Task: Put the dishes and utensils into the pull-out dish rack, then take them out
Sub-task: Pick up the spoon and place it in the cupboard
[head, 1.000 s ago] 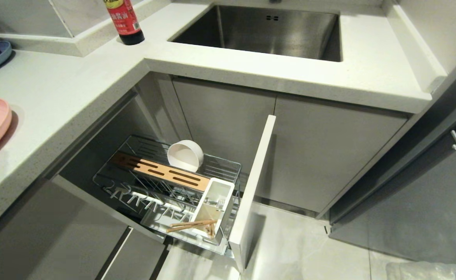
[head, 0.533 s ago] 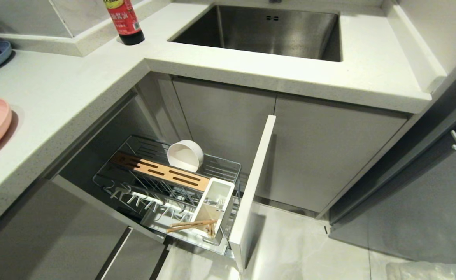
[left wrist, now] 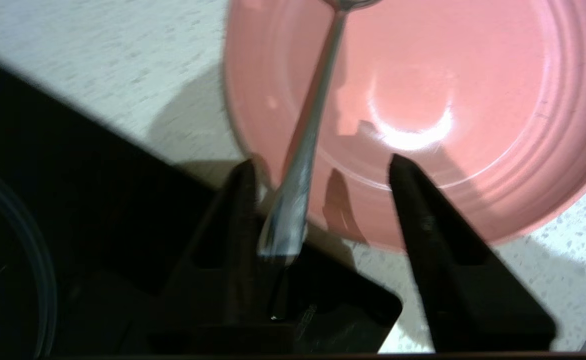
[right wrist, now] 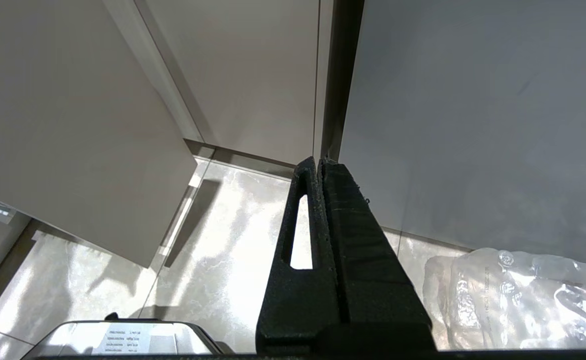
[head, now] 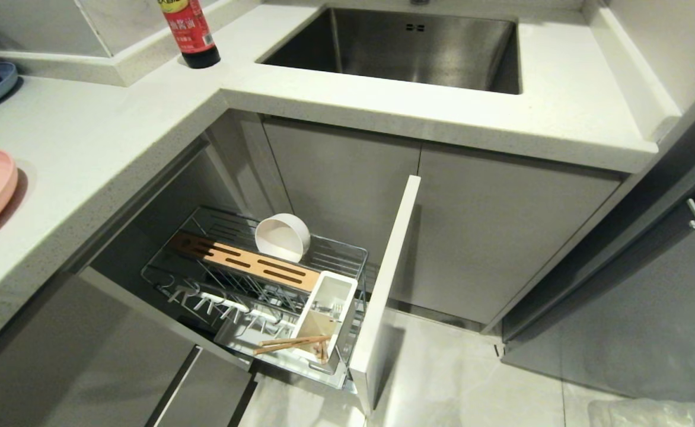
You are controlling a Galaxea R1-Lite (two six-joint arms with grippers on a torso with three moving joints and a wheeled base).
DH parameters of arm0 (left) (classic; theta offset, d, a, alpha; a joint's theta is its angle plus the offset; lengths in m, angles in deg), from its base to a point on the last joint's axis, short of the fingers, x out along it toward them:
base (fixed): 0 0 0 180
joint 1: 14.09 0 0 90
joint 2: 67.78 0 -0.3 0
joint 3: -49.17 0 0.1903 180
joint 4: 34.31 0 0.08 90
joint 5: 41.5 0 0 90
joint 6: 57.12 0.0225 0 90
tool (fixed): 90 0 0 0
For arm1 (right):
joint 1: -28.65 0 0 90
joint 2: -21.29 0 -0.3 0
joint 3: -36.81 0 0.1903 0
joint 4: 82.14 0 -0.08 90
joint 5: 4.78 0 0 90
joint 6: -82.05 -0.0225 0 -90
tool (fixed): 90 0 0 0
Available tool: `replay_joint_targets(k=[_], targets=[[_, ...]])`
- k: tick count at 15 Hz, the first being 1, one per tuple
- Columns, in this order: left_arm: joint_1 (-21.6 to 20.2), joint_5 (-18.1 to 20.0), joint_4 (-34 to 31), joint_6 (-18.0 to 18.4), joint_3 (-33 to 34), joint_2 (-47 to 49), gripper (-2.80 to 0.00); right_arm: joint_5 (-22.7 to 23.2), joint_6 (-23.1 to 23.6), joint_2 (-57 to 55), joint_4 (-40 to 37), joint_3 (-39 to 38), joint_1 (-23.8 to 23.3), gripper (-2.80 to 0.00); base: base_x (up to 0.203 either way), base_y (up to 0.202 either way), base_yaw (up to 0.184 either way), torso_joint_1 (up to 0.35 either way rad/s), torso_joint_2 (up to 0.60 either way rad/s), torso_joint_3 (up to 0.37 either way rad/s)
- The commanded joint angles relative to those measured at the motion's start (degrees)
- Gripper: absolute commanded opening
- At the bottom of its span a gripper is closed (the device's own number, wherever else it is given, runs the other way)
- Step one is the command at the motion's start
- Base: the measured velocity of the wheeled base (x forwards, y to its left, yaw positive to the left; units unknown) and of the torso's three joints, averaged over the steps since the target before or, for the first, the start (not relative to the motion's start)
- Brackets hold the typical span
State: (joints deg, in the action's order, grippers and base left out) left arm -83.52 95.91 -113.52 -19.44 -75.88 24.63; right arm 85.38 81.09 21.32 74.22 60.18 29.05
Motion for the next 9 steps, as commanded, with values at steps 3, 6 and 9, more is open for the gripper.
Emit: replay_joint_targets(k=[3, 6, 9], targets=[[3.6, 0.2, -0.2, 0.2, 0.1, 2.1, 0.00, 0.0, 0.0, 0.1, 0.0, 0.0, 0.0, -2.80, 0.000, 0.000, 0.000, 0.000, 0.00, 0.000], [5.1, 0.2, -0.2, 0.2, 0.1, 3.0, 0.00, 0.0, 0.0, 0.0, 0.0, 0.0, 0.0, -2.80, 0.000, 0.000, 0.000, 0.000, 0.00, 0.000], [5.7, 0.0, 0.6, 0.2, 0.4, 3.9, 0.00, 0.0, 0.0, 0.1, 0.0, 0.0, 0.0, -2.80, 0.000, 0.000, 0.000, 0.000, 0.00, 0.000]])
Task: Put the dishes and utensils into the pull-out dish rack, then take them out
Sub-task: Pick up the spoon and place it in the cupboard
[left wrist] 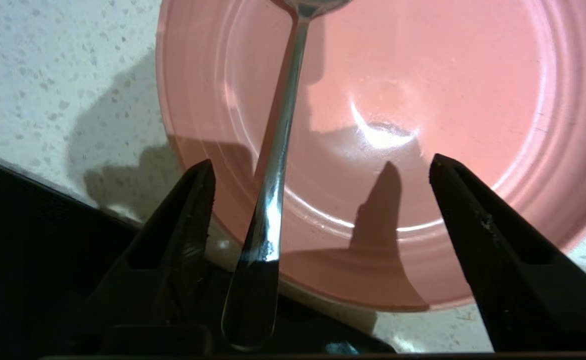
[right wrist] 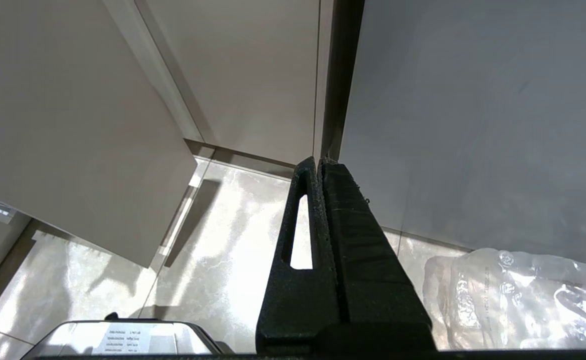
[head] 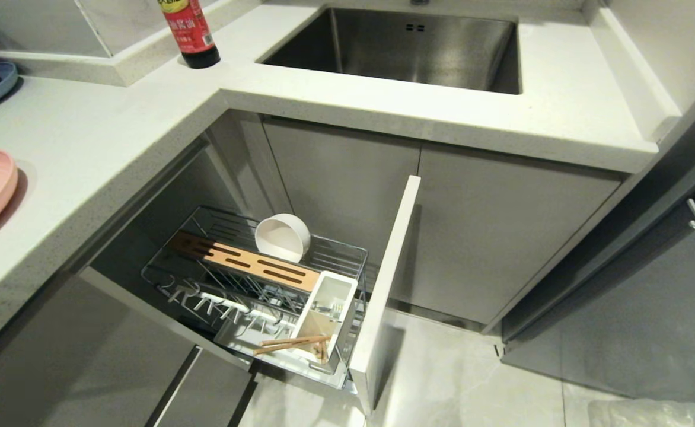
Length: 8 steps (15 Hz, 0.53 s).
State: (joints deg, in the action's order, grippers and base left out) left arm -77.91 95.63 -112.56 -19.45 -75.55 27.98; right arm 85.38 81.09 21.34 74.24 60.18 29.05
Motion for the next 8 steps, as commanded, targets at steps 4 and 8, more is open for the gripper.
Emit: replay_joint_targets(k=[4, 8], targets=[[1.4, 0.3, -0.3, 0.2, 0.2, 0.9, 0.00, 0.0, 0.0, 0.0, 0.0, 0.0, 0.0, -2.80, 0.000, 0.000, 0.000, 0.000, 0.00, 0.000], [2.7, 0.3, -0.3, 0.2, 0.2, 1.1, 0.00, 0.0, 0.0, 0.0, 0.0, 0.0, 0.0, -2.80, 0.000, 0.000, 0.000, 0.000, 0.00, 0.000]])
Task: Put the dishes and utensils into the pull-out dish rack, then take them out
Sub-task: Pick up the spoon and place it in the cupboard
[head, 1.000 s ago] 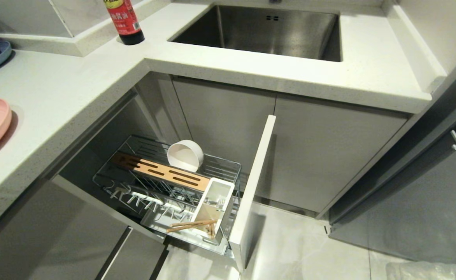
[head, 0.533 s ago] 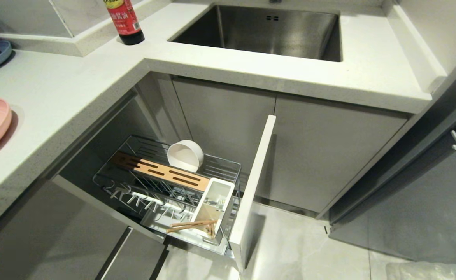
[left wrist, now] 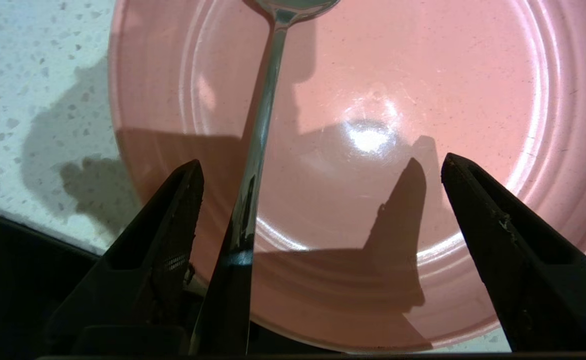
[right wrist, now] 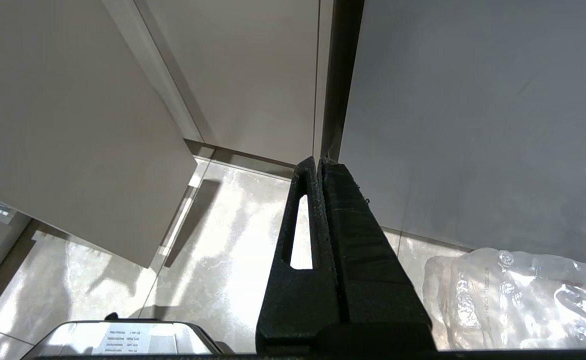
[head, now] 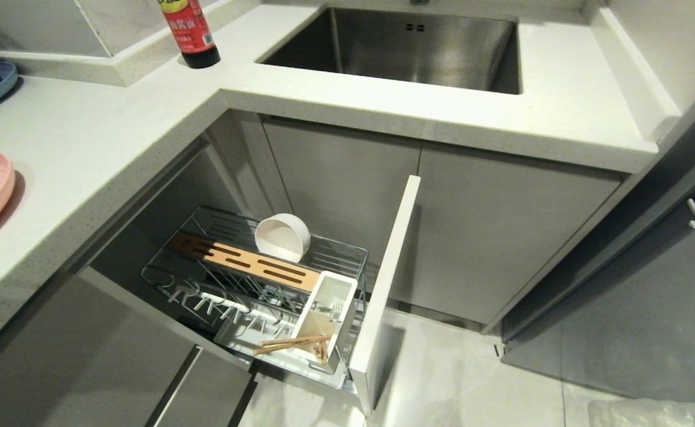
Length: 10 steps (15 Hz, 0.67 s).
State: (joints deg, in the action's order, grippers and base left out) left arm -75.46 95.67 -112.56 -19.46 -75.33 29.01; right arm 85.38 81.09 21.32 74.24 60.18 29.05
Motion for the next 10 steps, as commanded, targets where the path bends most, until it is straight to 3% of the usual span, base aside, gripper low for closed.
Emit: replay_joint_targets(k=[1, 8, 10], targets=[[0.6, 0.3, -0.3, 0.2, 0.0, 0.1, 0.00, 0.0, 0.0, 0.1, 0.0, 0.0, 0.0, -2.80, 0.000, 0.000, 0.000, 0.000, 0.00, 0.000], [1.1, 0.0, -0.1, 0.2, 0.4, 0.4, 0.00, 0.0, 0.0, 0.1, 0.0, 0.0, 0.0, -2.80, 0.000, 0.000, 0.000, 0.000, 0.00, 0.000], [1.4, -1.1, 2.6, 0.2, 1.6, 0.3, 0.00, 0.0, 0.0, 0.0, 0.0, 0.0, 0.0, -2.80, 0.000, 0.000, 0.000, 0.000, 0.00, 0.000]])
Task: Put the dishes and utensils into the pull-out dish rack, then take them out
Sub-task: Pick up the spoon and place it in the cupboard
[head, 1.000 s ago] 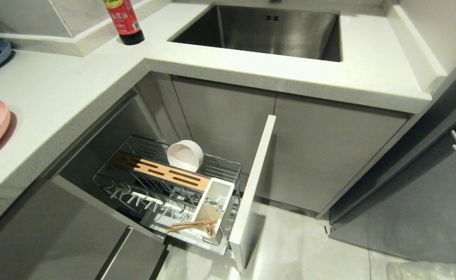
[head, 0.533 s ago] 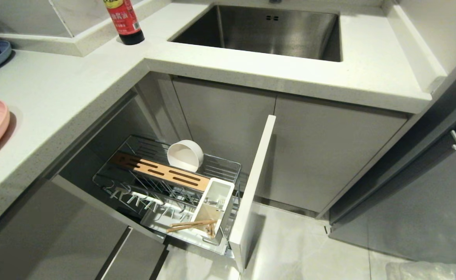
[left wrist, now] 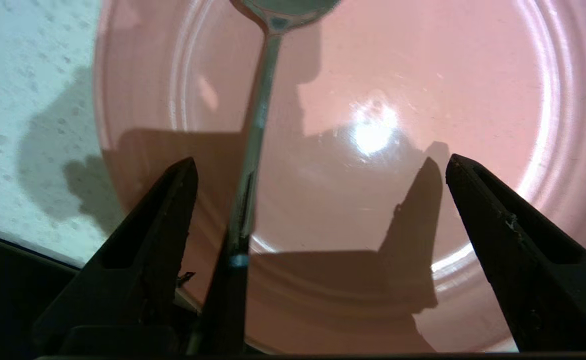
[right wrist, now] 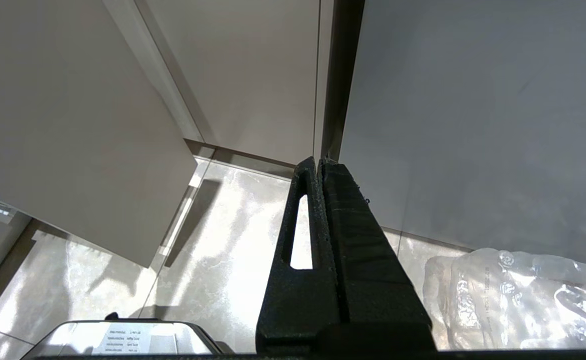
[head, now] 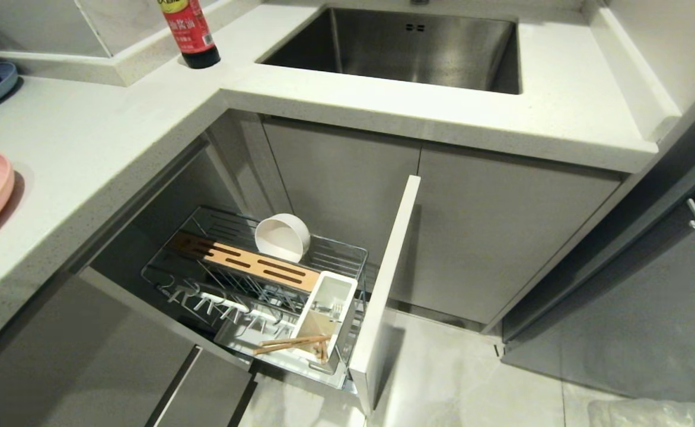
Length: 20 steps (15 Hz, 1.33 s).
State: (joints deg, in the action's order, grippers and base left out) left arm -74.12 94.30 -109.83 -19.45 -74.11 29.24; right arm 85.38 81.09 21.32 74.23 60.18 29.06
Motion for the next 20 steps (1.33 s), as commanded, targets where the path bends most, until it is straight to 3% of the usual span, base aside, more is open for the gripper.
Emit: replay_joint_targets(k=[1, 10, 11, 12, 20], targets=[[0.2, -0.2, 0.9, 0.2, 0.9, 0.1, 0.00, 0.0, 0.0, 0.1, 0.0, 0.0, -0.1, -2.80, 0.000, 0.000, 0.000, 0.000, 0.00, 0.000], [1.2, -0.9, 2.0, 0.2, 2.7, -0.1, 0.00, 0.0, 0.0, 0.0, 0.0, 0.0, 0.0, -2.80, 0.000, 0.000, 0.000, 0.000, 0.00, 0.000], [1.4, -0.8, 2.0, 0.1, 2.6, -0.1, -1.87, 0.0, 0.0, 0.0, 0.0, 0.0, 0.0, -2.80, 0.000, 0.000, 0.000, 0.000, 0.00, 0.000], [1.4, -0.8, 2.0, 0.1, 2.6, -0.2, -2.80, 0.0, 0.0, 0.0, 0.0, 0.0, 0.0, -2.80, 0.000, 0.000, 0.000, 0.000, 0.00, 0.000], [1.6, -0.8, 2.0, 0.0, 2.6, -0.6, -2.80, 0.0, 0.0, 0.0, 0.0, 0.0, 0.0, -2.80, 0.000, 0.000, 0.000, 0.000, 0.00, 0.000]])
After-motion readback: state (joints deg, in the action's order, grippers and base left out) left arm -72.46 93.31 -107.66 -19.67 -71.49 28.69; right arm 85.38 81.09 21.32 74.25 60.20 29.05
